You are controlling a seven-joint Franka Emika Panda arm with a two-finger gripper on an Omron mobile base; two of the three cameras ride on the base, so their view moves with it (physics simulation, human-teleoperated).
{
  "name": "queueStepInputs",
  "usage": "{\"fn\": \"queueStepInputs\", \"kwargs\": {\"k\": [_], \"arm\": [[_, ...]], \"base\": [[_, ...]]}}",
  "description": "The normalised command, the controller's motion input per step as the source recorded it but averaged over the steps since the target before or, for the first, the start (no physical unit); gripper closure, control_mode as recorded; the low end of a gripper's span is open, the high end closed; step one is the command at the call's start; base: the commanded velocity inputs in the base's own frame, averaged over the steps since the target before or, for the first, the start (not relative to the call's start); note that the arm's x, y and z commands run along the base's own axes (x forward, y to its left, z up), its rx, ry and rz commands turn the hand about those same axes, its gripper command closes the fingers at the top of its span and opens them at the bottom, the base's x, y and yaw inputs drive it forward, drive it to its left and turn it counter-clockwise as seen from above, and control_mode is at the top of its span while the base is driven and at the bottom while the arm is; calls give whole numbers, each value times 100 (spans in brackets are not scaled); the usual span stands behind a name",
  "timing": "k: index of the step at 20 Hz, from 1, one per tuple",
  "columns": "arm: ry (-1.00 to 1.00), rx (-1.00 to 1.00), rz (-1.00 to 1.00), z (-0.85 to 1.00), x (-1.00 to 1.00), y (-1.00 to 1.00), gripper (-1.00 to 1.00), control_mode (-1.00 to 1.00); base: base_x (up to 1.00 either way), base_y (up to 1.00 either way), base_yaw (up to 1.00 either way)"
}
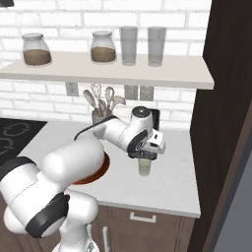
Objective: Grab a lemon wedge from the fridge and one ice cube from the ice bowl, and put them in the glass of lemonade.
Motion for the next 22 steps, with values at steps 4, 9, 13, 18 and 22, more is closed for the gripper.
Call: {"fn": "queueStepInputs", "kwargs": {"k": [4, 9, 13, 18, 22], "arm": [[-12, 7, 0, 49, -25, 14, -100, -100], [-18, 3, 3, 46, -44, 38, -100, -100], [-16, 0, 8, 43, -37, 53, -100, -100], [-8, 0, 11, 38, -36, 85, -100, -100], [14, -6, 7, 36, -57, 100, -100, -100]], "base": [[0, 0, 0], [0, 0, 0], [0, 0, 0], [0, 0, 0], [0, 0, 0]]}}
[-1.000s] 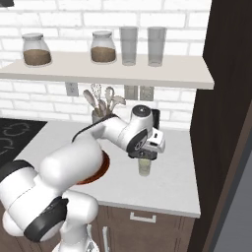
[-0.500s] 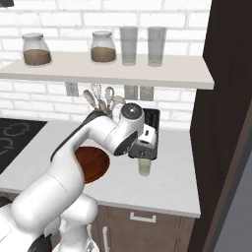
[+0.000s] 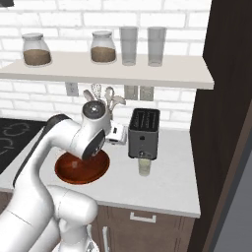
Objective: Grab a lemon wedge from the fridge and one ice cube from the ice bowl, and put them in the glass of lemonade.
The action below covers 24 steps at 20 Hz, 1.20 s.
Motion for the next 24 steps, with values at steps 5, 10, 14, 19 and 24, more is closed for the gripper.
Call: {"fn": "queueStepInputs", "kwargs": {"k": [5, 10, 14, 19, 24], "arm": [[24, -2, -6, 15, -66, 68, -100, -100], [9, 8, -17, 11, -88, 19, -100, -100], [-8, 5, 0, 25, -89, 12, -100, -100], [0, 0, 0, 0, 0, 0, -100, -100], [0, 0, 0, 0, 0, 0, -100, 100]], "base": [[0, 0, 0], [0, 0, 0], [0, 0, 0], [0, 0, 0], [-55, -5, -6]]}}
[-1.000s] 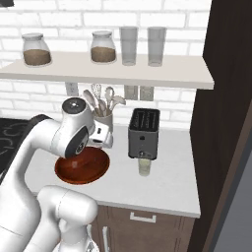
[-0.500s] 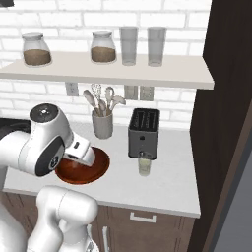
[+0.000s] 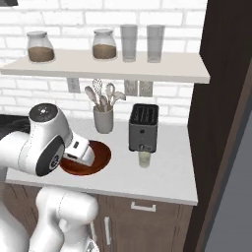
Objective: Grab a lemon wedge from the fridge and one ice cube from the ice bowl, and put them in the glass of lemonade.
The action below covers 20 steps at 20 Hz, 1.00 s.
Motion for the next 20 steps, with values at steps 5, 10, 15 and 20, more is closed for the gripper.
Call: {"fn": "queueStepInputs", "kwargs": {"k": [5, 10, 15, 20], "arm": [[0, 0, 0, 0, 0, 0, -100, 100], [0, 0, 0, 0, 0, 0, -100, 100], [0, 0, 0, 0, 0, 0, -100, 100], [0, 0, 0, 0, 0, 0, -100, 100]], "base": [[-100, -22, -27], [-80, -62, -35], [-22, -100, -27], [2, -100, 1]]}}
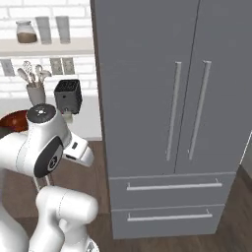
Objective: Grab a lemon wedge from the fridge and one ice cube from the ice bowl, and put them in the glass of lemonade.
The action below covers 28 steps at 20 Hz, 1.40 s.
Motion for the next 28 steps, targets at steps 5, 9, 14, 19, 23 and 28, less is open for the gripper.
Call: {"fn": "queueStepInputs", "kwargs": {"k": [5, 9, 14, 19, 23, 28], "arm": [[0, 0, 0, 0, 0, 0, -100, 100], [0, 0, 0, 0, 0, 0, -100, 100], [0, 0, 0, 0, 0, 0, -100, 100], [0, 0, 0, 0, 0, 0, -100, 100], [0, 0, 0, 0, 0, 0, -100, 100], [0, 0, 0, 0, 0, 0, -100, 100]], "base": [[0, -100, 29], [23, -96, 47], [32, -97, 47], [-6, -77, 28], [-1, 4, -1], [-25, 22, -18]]}}
